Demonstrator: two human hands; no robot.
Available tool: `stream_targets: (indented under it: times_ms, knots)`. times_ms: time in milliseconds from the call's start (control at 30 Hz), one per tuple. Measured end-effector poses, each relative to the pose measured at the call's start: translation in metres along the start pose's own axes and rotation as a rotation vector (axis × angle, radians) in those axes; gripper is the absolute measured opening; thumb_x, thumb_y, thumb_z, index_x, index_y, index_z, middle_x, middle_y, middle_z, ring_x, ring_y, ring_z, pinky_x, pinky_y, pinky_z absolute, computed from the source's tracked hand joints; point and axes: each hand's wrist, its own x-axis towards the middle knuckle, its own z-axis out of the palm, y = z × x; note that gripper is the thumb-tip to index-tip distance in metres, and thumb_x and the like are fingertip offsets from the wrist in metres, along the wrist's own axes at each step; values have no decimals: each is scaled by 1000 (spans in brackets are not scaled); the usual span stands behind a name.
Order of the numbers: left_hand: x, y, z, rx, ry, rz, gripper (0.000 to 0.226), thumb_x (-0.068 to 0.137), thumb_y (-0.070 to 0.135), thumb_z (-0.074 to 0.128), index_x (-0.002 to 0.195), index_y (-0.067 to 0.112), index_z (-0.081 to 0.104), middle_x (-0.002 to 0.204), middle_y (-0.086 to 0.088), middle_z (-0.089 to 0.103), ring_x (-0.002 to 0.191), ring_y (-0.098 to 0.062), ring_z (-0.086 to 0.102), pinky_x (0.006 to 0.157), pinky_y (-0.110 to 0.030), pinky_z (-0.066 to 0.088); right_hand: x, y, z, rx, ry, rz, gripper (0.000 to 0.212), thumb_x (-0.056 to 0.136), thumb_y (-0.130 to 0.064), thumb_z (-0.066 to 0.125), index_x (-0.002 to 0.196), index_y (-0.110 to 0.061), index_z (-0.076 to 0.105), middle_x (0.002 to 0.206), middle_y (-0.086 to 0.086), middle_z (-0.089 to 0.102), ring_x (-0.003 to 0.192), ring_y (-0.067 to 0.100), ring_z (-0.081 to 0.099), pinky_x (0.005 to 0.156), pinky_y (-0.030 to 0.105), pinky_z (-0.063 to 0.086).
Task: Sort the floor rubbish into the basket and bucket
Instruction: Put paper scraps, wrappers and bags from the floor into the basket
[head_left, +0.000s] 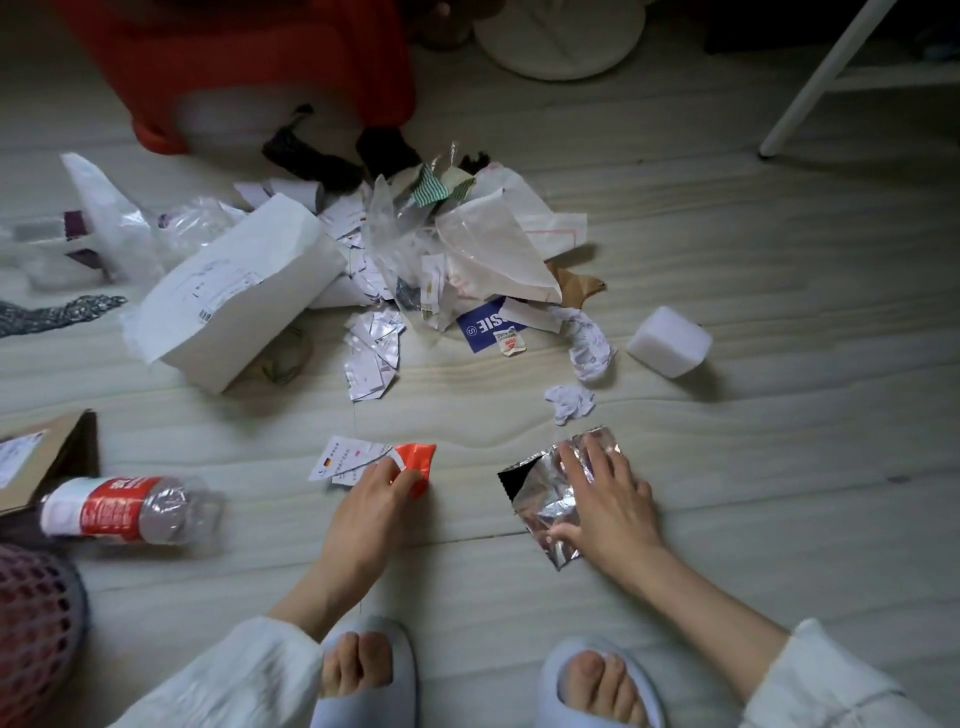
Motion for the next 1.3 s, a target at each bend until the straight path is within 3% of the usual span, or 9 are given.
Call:
stream_targets:
  times_ms: [100,167,267,400,600,700,867,1033,1300]
  knots:
    - [0,-8,6,69,3,6,43,58,-2,72,97,14,63,84,-8,59,74,-30,57,56,-32,40,-2,-4,7,-10,73,-34,94,66,-44,77,144,-22,28,144,9,33,125,31,40,91,42,44]
    - [2,-10,7,168,8,48,39,47,4,76,81,18,64,73,-2,58,74,-26,50,64,-32,33,-2,-6,14,-23,127,-66,96,36,-33,91,123,-19,52,110,9,60,95,30,61,64,40,52]
    - [2,-11,8,123,48,78,34,52,1,67,82,15,62,76,-6,57,82,-27,47,70,-34,31,-4,-8,23,-67,236,-100,91,17,-21,91,103,-22,59,79,2,62,70,24,63,49,33,46]
    - [-3,-5,4,-5,10,-44,42,78,-1,54,117,13,56,112,-11,51,97,-29,53,67,-34,42,-8,-9,28,-97,336,-118,69,29,-16,90,94,-23,68,71,-2,59,63,21,60,65,35,30]
    - [-7,-3,-9,-132,99,-21,56,72,-11,51,117,21,56,107,-9,49,83,-34,58,63,-35,44,-10,-16,10,-24,339,-138,54,26,-16,91,75,-16,68,59,1,57,49,23,59,40,24,42]
    - [-16,6,-35,-208,214,-62,46,75,-9,58,113,16,62,104,-13,50,77,-37,59,64,-36,46,-11,-32,-11,60,340,-123,50,35,-17,91,79,-13,68,63,4,60,53,25,62,41,26,44]
    - [-51,9,-101,-225,434,-22,35,74,-6,60,104,12,67,92,-11,54,68,-32,60,61,-30,45,-33,-82,-78,194,338,-186,37,88,-24,56,123,-14,49,115,7,55,109,28,53,80,34,43]
    - [-112,-12,-176,-218,687,-30,31,68,-1,63,96,11,70,87,-13,56,69,-20,58,64,-22,45,-66,-146,-144,376,310,-298,35,86,-31,63,116,-17,53,114,4,61,105,26,56,82,34,45]
    - [-239,-69,-269,-151,937,-131,25,75,14,62,97,8,71,92,-12,58,73,-29,63,66,-36,54,-130,-294,-236,-22,423,-581,33,87,-27,58,115,-14,50,121,10,59,110,30,55,75,34,42]
